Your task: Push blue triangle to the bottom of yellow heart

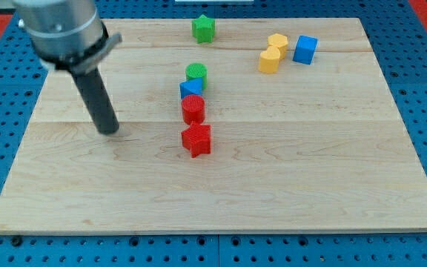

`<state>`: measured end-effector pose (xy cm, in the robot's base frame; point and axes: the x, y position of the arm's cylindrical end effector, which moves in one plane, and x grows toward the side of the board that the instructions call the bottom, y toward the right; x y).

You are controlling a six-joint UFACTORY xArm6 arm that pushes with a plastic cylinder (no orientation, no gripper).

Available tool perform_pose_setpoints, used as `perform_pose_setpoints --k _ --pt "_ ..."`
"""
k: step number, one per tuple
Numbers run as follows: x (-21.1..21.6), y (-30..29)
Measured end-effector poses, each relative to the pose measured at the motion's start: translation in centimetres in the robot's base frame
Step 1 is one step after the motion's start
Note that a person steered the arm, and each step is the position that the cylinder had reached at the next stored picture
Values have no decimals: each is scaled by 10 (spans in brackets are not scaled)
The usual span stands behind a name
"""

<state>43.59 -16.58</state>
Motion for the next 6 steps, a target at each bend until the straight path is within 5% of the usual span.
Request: perform_pose_setpoints --k 6 --pt "-60 200"
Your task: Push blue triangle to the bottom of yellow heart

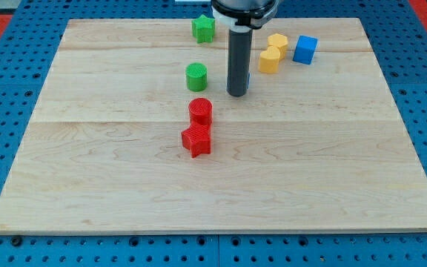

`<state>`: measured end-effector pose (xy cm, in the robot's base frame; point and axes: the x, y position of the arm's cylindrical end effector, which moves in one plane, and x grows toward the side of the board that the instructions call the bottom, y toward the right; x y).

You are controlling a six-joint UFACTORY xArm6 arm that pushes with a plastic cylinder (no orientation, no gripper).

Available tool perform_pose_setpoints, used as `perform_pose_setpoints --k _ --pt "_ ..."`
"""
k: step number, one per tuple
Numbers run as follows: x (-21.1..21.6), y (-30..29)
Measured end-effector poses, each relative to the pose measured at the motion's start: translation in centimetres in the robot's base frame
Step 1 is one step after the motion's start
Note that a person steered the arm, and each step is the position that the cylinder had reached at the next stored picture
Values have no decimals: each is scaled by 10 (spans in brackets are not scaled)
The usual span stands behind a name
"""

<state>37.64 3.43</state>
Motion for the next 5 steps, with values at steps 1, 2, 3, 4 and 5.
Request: perform_pose_setpoints --k 1,2,3,4,5 --pt "4 -52" --pt "-7 -60" --pt "-15 -22" --pt "-15 24" --pt "-15 73"
